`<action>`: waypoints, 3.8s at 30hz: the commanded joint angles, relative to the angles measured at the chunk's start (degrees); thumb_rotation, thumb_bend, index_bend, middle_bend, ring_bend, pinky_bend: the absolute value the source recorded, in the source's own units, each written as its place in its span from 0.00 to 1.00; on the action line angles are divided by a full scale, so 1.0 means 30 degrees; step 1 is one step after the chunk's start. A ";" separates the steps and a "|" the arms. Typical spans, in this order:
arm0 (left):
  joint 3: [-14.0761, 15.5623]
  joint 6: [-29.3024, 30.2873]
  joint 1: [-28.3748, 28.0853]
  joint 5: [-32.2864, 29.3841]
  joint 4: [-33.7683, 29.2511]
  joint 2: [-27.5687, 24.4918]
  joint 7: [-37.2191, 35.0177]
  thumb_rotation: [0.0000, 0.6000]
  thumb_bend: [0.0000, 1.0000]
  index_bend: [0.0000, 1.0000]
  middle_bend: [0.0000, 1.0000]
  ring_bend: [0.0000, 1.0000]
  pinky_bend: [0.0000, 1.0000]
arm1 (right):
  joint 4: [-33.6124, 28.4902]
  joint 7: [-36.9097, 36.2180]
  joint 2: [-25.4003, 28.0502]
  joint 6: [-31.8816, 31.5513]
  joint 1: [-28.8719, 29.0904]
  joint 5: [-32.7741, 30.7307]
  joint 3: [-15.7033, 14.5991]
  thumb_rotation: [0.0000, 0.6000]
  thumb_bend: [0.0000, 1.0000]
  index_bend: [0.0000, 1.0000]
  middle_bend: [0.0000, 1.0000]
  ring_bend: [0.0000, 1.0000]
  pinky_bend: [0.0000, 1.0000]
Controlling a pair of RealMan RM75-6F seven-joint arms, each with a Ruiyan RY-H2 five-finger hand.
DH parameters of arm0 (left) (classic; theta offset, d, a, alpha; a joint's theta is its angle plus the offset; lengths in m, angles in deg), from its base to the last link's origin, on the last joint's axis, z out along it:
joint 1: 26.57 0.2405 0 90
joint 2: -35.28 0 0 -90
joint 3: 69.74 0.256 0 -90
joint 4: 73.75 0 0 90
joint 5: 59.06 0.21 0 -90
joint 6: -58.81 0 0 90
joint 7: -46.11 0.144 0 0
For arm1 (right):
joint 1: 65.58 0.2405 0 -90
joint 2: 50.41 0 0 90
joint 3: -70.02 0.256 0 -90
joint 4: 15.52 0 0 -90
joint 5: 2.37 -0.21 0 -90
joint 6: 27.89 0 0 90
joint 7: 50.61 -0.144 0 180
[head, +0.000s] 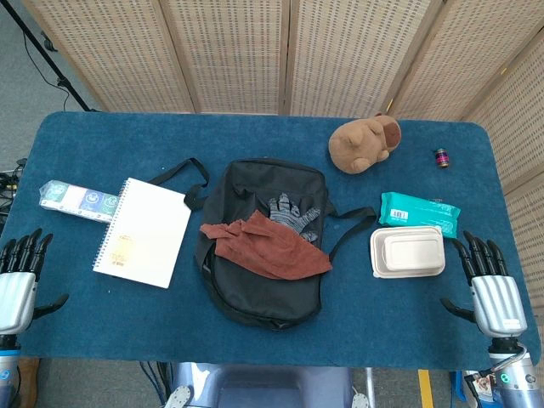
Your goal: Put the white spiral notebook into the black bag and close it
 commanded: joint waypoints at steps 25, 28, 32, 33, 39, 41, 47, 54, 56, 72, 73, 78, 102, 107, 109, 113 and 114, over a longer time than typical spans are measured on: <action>0.1094 -0.3319 -0.2963 0.3392 0.8641 0.6355 0.2628 1.00 0.00 0.00 0.00 0.00 0.00 | -0.0408 -0.0750 0.0400 0.0295 -0.0037 -0.0823 0.0396 1.00 0.00 0.00 0.00 0.00 0.00; 0.0969 -0.3805 -0.3419 0.3323 0.9314 0.6973 0.2235 1.00 0.00 0.00 0.00 0.00 0.00 | -0.0398 -0.0804 0.0419 0.0368 -0.0021 -0.0895 0.0419 1.00 0.00 0.00 0.00 0.00 0.00; 0.0697 -0.4030 -0.3807 0.3147 1.0064 0.7626 0.2369 1.00 0.00 0.00 0.00 0.00 0.00 | -0.0384 -0.0860 0.0436 0.0456 -0.0010 -0.0996 0.0444 1.00 0.00 0.00 0.00 0.00 0.00; 0.0635 -0.4039 -0.3880 0.3120 1.0143 0.7724 0.2414 1.00 0.00 0.00 0.00 0.00 0.00 | -0.0381 -0.0868 0.0440 0.0469 -0.0006 -0.1011 0.0450 1.00 0.00 0.00 0.00 0.00 0.00; 0.0327 -0.4107 -0.4389 0.3003 1.0566 0.8293 0.2835 1.00 0.03 0.00 0.00 0.00 0.00 | -0.0361 -0.0899 0.0428 0.0581 0.0016 -0.1103 0.0464 1.00 0.00 0.00 0.00 0.00 0.00; 0.0253 -0.4145 -0.4517 0.2939 1.0674 0.8446 0.3012 1.00 0.05 0.00 0.00 0.00 0.00 | -0.0365 -0.0907 0.0432 0.0583 0.0012 -0.1101 0.0461 1.00 0.00 0.00 0.00 0.00 0.00; 0.0063 -0.4368 -0.4828 0.2588 1.0864 0.8737 0.3347 1.00 0.18 0.00 0.00 0.00 0.00 | -0.0374 -0.0935 0.0447 0.0634 0.0018 -0.1107 0.0449 1.00 0.00 0.00 0.00 0.00 0.00; -0.0057 -0.4173 -0.4964 0.2396 1.1418 0.9171 0.3278 1.00 0.34 0.00 0.00 0.00 0.08 | -0.0382 -0.0959 0.0465 0.0765 0.0054 -0.1052 0.0376 1.00 0.00 0.00 0.00 0.00 0.00; -0.0067 -0.4057 -0.5030 0.2401 1.1661 0.9322 0.3142 1.00 0.35 0.01 0.02 0.00 0.12 | -0.0370 -0.0912 0.0455 0.0840 0.0077 -0.1012 0.0324 1.00 0.00 0.00 0.00 0.00 0.00; -0.0113 -0.2523 -0.5692 0.3161 1.3520 0.9544 0.1379 1.00 0.44 0.61 0.57 0.48 0.56 | -0.0966 -0.0586 0.0781 0.1915 0.0438 -0.0494 -0.0304 1.00 0.00 0.00 0.00 0.00 0.00; -0.0166 -0.2418 -0.5762 0.3205 1.3513 0.9498 0.1343 1.00 0.44 0.63 0.59 0.49 0.57 | -0.1041 -0.0571 0.0863 0.2049 0.0512 -0.0430 -0.0340 1.00 0.00 0.00 0.00 0.00 0.00; -0.0588 -0.1930 -0.6235 0.3322 1.3281 0.9146 0.1457 1.00 0.45 0.68 0.63 0.53 0.59 | -0.2185 -0.1406 0.1785 0.3506 0.1378 0.0360 -0.0722 1.00 0.00 0.00 0.00 0.00 0.00; -0.3165 -0.3131 -0.8196 0.1267 0.7406 0.6014 0.4407 1.00 0.45 0.71 0.65 0.55 0.60 | -0.5606 -0.1983 0.0328 1.1895 0.7676 0.0674 -0.0238 1.00 0.00 0.24 0.23 0.14 0.15; -0.3403 -0.3075 -0.8254 0.0887 0.7043 0.5664 0.4375 1.00 0.46 0.71 0.65 0.55 0.60 | -0.5486 -0.2150 -0.0956 1.3320 0.8811 -0.0175 0.0068 1.00 0.00 0.27 0.27 0.17 0.17; -0.3445 -0.2986 -0.8230 0.0804 0.6895 0.5517 0.4281 1.00 0.47 0.71 0.65 0.55 0.60 | -0.5368 -0.2088 -0.1474 1.3662 0.9151 -0.0475 0.0180 1.00 0.00 0.27 0.27 0.17 0.17; -0.3538 -0.2830 -0.8167 0.0580 0.6687 0.5175 0.4254 1.00 0.47 0.71 0.65 0.55 0.60 | -0.5095 -0.1800 -0.2696 1.4364 0.9896 -0.1047 0.0373 1.00 0.00 0.28 0.27 0.17 0.17; -0.3542 -0.2808 -0.8154 0.0529 0.6654 0.5100 0.4269 1.00 0.47 0.71 0.65 0.55 0.60 | -0.4952 -0.1633 -0.3038 1.4494 1.0071 -0.1216 0.0426 1.00 0.00 0.28 0.27 0.17 0.17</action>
